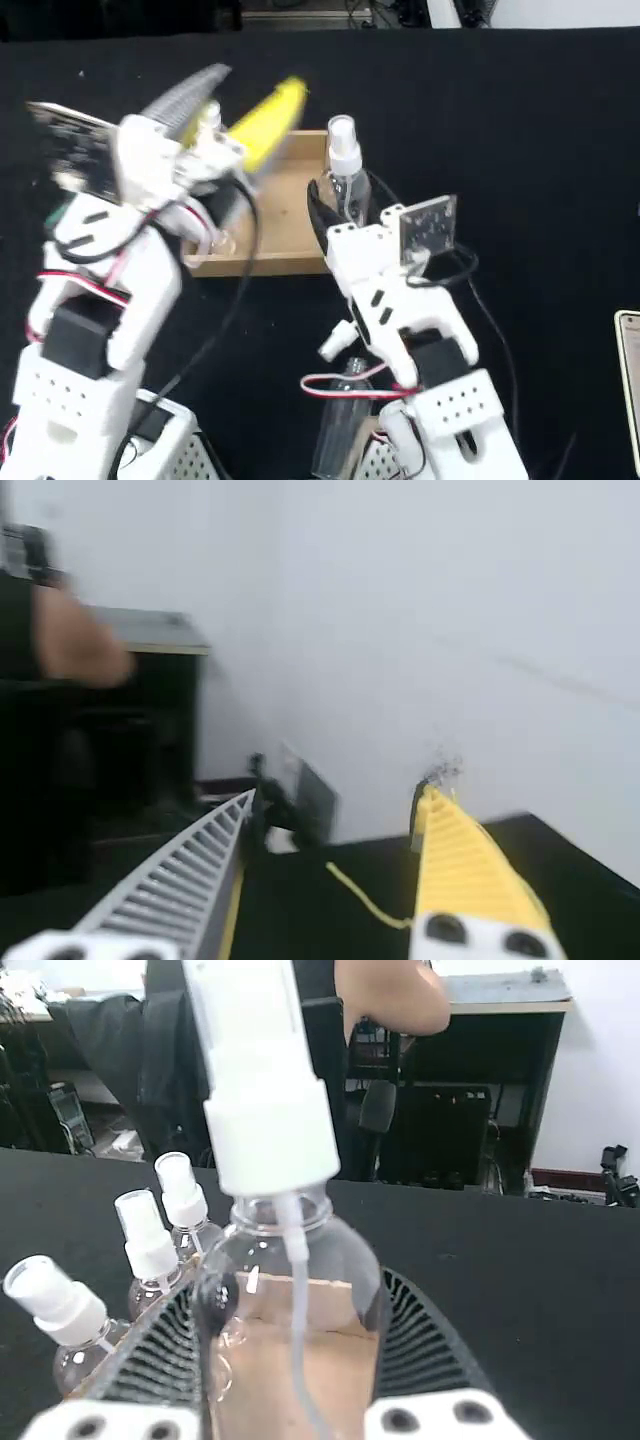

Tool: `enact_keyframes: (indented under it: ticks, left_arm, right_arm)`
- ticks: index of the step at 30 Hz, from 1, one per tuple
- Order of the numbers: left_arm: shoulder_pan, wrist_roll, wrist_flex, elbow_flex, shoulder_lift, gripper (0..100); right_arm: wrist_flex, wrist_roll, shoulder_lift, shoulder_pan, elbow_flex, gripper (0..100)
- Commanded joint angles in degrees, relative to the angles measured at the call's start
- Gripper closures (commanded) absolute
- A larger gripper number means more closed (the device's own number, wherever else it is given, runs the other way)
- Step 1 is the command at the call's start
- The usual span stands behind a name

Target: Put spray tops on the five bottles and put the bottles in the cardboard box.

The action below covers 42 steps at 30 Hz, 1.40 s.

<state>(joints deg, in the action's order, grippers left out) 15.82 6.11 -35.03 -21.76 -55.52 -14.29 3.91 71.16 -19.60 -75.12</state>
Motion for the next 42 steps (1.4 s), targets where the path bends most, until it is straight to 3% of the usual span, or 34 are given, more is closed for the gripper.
enact_keyframes:
  ticks: [1, 6, 9, 12, 16, 21, 24, 37, 42]
  left_arm:
    - [-15.69, -0.18, 0.35, 2.77, 0.26, 77]
    - [-27.91, 0.26, 0.26, -4.00, 1.93, 77]
    - [-31.69, 0.35, 0.35, -10.15, 3.43, 77]
    - [-32.84, 0.35, 3.60, -17.71, 4.13, 77]
    - [-35.12, 0.35, 14.95, -30.55, 4.31, 77]
    - [-36.88, 0.44, 34.02, -46.64, 4.22, 77]
    - [-37.23, 0.44, 40.79, -52.44, 4.75, 77]
    - [-36.70, 0.44, 53.89, -64.22, 4.84, 77]
    - [-36.70, 0.44, 54.51, -64.66, 4.84, 77]
  right_arm:
    - [8.44, 0.26, -9.10, 1.14, 5.49, 96.7]
    - [18.02, 0.26, -23.08, 0.35, 8.84, 96.6]
    - [19.69, 0.26, -31.60, 0.26, 12.18, 96.3]
    - [19.78, 0.26, -38.37, 0.53, 15.52, 96.6]
    - [22.68, 0.26, -44.44, 0.26, 17.36, 96.6]
    - [42.29, 0.26, -50.07, -1.67, 11.47, 96.7]
    - [54.95, 0.26, -54.73, -3.52, 9.27, 96.7]
    - [74.11, 0.53, -81.54, -3.78, 20.18, 96.7]
    - [76.84, 0.26, -89.80, -3.78, 24.84, 96.7]
